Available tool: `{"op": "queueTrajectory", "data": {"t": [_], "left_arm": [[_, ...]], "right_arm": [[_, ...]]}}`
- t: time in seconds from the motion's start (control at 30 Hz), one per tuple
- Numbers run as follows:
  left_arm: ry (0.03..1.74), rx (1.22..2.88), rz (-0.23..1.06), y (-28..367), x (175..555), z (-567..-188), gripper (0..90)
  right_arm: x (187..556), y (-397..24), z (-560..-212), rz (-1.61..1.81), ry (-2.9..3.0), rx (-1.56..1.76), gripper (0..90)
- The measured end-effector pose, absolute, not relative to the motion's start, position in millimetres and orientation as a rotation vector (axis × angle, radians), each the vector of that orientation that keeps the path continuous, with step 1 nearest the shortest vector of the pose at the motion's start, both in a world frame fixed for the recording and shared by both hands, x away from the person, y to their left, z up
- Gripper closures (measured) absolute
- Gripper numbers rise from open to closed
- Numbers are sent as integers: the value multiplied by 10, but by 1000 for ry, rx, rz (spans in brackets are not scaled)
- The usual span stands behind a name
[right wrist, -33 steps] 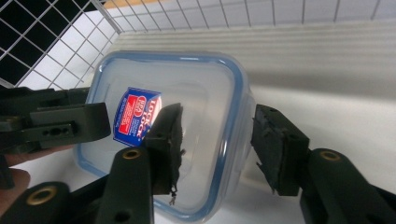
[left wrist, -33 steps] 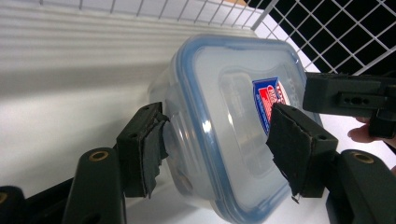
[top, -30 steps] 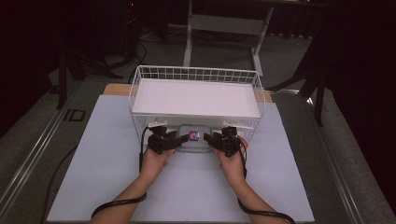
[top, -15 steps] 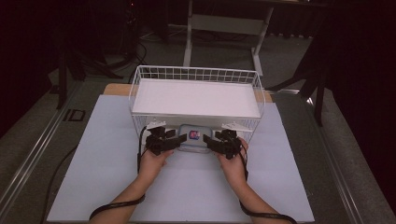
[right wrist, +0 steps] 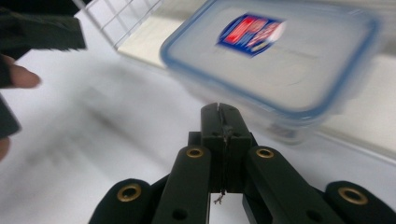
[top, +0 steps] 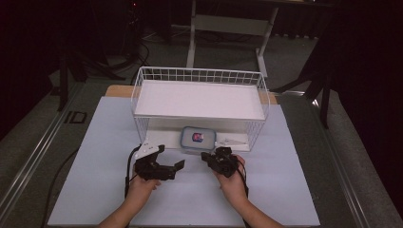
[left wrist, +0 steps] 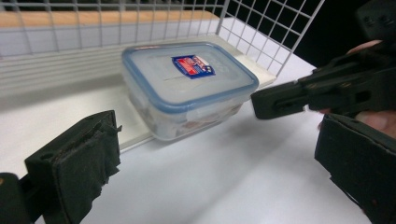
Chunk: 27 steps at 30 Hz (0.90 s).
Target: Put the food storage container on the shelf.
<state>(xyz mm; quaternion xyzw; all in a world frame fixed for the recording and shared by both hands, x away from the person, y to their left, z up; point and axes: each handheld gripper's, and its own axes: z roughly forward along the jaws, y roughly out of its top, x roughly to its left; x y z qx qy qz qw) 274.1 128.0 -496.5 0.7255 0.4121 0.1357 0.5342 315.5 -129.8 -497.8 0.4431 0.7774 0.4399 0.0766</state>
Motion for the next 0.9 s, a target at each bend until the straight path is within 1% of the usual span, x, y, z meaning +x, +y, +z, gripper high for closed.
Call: {"op": "queueTrajectory", "data": {"t": [0.1, 0.23, 0.73, 0.9], "left_arm": [[975, 1741, 331, 1301, 2656, -5037, 10], [993, 1744, 321, 1319, 2661, -5112, 10], [1007, 1727, 352, 1358, 2705, -5140, 10], [1007, 1716, 341, 1375, 2711, -5138, 10]], "right_arm": [[3162, -1218, -5035, 1279, 2354, 1295, 900], [3229, -1161, -5094, 1246, 2357, 1299, 900], [3455, -1021, -5139, 1239, 2314, 1337, 899], [3510, -981, -5135, 1226, 2303, 1337, 899]]}}
